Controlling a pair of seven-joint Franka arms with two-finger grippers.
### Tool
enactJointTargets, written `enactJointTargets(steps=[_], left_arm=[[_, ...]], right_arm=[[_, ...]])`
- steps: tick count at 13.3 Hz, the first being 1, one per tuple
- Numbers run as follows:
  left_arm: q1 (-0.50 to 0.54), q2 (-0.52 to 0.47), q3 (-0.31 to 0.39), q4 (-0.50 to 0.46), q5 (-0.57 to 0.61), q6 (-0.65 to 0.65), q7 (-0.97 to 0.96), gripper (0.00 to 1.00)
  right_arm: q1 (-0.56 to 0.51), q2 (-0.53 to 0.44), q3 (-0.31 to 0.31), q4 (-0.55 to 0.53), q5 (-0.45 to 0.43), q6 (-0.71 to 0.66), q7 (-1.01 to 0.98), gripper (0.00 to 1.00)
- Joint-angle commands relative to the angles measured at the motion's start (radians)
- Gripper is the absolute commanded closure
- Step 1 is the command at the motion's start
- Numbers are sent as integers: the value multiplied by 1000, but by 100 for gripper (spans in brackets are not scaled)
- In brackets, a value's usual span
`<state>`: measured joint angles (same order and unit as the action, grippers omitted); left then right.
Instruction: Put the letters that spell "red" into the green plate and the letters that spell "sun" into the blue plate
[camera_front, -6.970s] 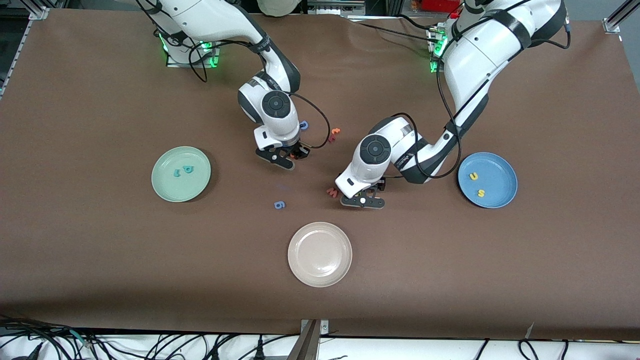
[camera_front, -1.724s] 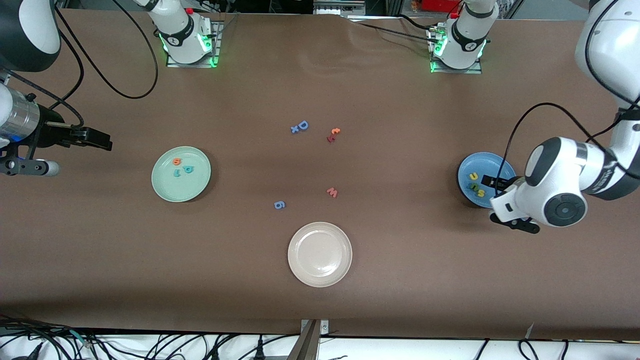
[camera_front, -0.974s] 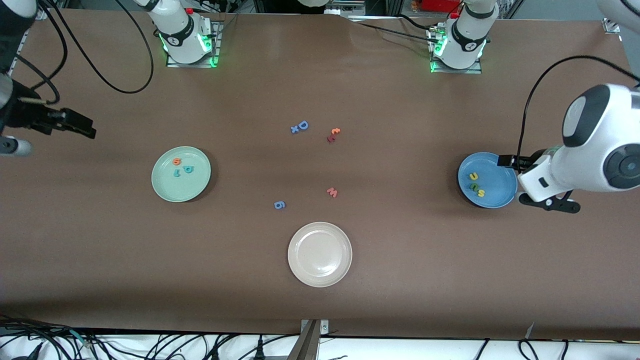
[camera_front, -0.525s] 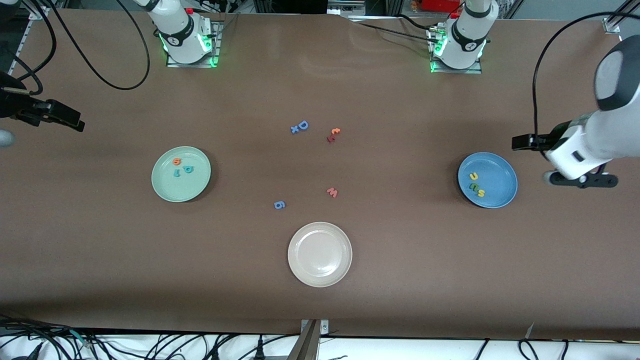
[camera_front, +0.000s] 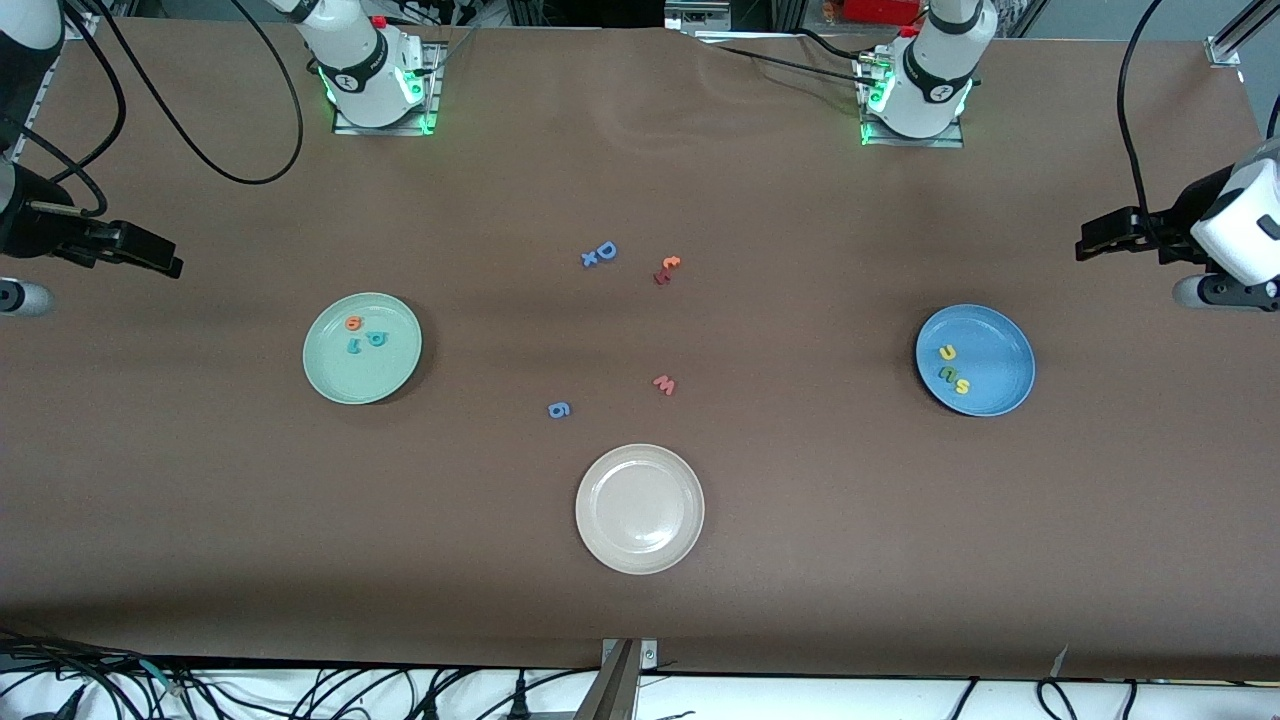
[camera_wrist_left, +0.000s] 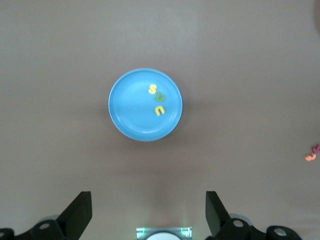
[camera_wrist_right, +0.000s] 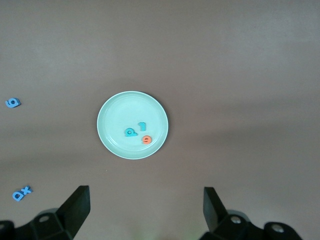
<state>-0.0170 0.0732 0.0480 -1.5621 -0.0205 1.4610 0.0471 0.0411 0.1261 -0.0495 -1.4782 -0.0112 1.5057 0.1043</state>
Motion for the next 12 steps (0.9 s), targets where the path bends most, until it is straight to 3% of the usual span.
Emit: enactJointTargets(steps=[1,6,12], left_arm=[[-15,-101,18,-75,-21,39,25,0],[-29,-167,16,-101,-10,73,14,0],[-27,-168,4,-101,-10,76,11,0]], right_arm=[[-7,-7,-3,-11,0,8,0,0],[-4,-2,-1,-13,3,14,2,0],[-3,3,0,-8,5,13,0,0]])
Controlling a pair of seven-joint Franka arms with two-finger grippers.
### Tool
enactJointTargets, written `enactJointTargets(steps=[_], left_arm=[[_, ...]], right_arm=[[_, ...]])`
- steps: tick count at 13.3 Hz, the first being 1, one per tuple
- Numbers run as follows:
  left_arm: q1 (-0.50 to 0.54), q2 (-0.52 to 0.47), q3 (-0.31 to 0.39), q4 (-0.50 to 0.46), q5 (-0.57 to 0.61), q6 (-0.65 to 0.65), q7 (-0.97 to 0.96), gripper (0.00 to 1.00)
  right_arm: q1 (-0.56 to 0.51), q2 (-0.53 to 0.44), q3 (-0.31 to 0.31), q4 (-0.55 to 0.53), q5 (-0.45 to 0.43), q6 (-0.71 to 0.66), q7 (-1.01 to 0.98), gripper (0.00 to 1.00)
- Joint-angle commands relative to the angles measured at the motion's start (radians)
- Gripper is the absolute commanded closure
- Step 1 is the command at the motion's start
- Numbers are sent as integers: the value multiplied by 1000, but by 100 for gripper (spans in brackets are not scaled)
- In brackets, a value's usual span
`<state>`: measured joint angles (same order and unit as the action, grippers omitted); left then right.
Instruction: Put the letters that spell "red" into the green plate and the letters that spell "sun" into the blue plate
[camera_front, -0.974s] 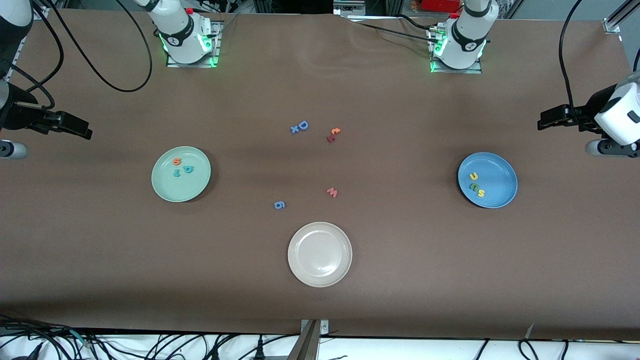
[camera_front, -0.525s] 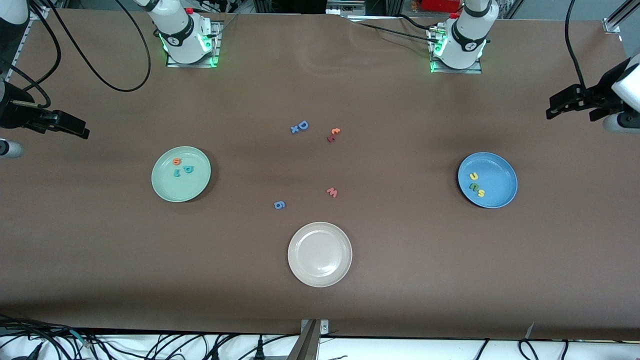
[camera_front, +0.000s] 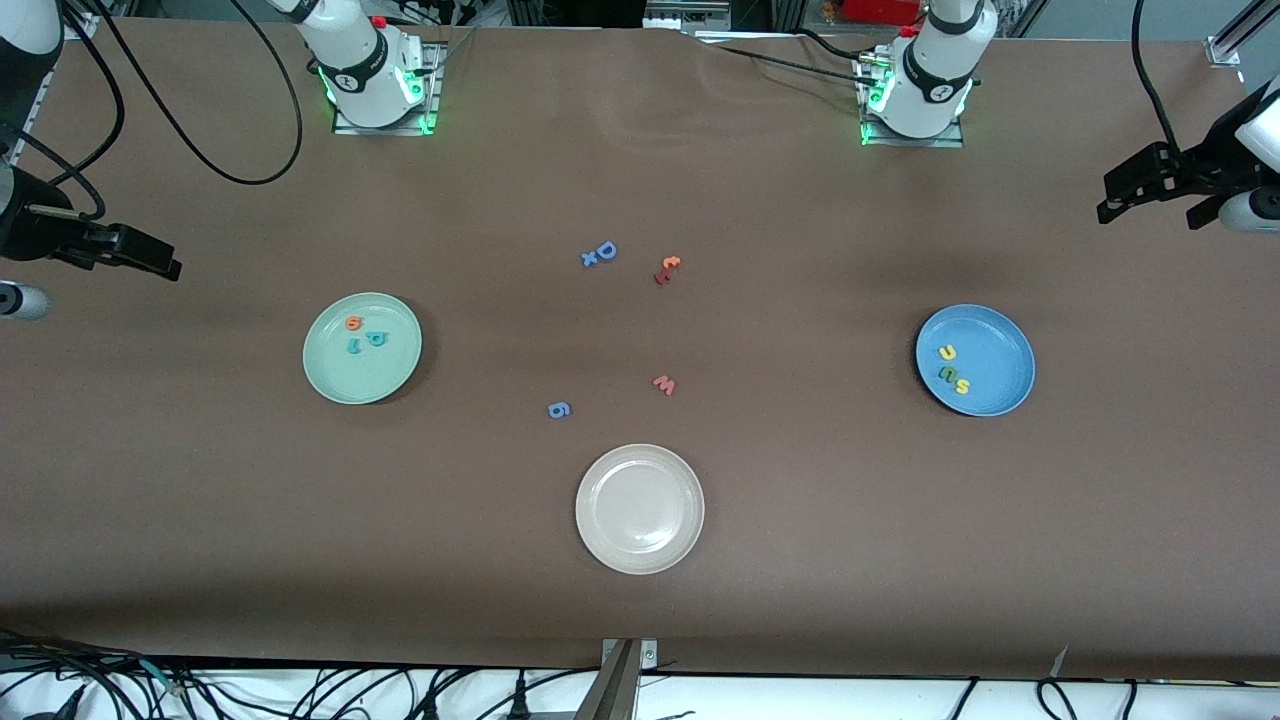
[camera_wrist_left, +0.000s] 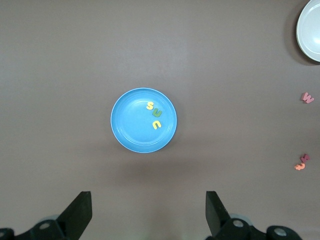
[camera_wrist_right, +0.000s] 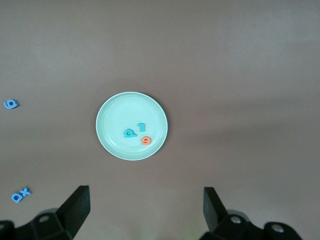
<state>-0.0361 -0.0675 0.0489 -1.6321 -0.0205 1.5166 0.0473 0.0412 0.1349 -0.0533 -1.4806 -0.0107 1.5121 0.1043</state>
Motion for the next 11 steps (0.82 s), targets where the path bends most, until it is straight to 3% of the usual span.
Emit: enactJointTargets(steps=[1,11], left_arm=[[-7,-26,2,-29,-10,19,11,0],[-5,-3,-3,-25,-10,26,12,0]], right_arm=[[-3,0,4,-6,5,7,0,0],[-3,3,6,-4,5,7,0,0]])
